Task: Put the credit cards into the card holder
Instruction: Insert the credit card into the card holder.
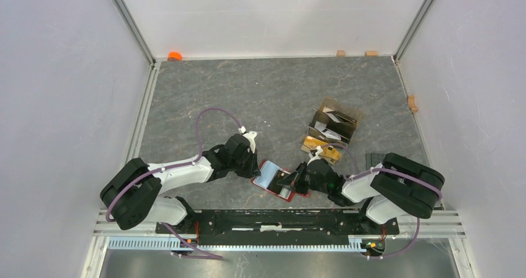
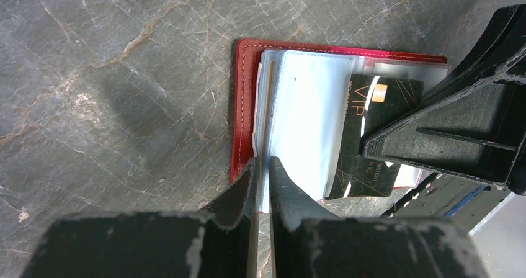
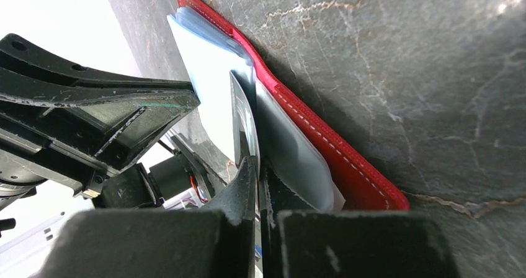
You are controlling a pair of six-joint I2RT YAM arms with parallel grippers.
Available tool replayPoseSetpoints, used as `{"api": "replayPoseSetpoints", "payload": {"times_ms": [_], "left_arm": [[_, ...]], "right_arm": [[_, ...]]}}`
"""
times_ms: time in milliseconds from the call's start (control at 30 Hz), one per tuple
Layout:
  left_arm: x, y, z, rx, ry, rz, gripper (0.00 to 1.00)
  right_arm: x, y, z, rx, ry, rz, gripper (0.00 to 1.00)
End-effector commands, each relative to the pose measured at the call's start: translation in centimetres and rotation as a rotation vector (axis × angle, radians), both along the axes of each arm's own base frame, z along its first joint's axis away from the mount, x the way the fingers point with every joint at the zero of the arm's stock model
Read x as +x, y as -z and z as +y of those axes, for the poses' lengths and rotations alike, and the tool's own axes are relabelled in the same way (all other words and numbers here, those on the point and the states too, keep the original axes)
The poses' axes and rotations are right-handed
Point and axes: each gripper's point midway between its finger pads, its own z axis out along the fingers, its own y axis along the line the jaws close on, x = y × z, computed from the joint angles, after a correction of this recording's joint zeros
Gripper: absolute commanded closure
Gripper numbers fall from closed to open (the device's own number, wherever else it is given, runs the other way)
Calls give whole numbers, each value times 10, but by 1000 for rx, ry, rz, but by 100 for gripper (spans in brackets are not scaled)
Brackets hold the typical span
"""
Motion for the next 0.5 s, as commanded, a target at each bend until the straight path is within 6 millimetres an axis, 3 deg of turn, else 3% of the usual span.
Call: {"api": "replayPoseSetpoints", "payload": {"times_ms": [0,467], "left_arm": [[-7,20,21,117,-6,18,87],[-6,21,24,128,-16,16,88]], "right_arm": [[-16,48,-31,-205,6,90,100],[5,50,-49,-286,91,28,100]]}}
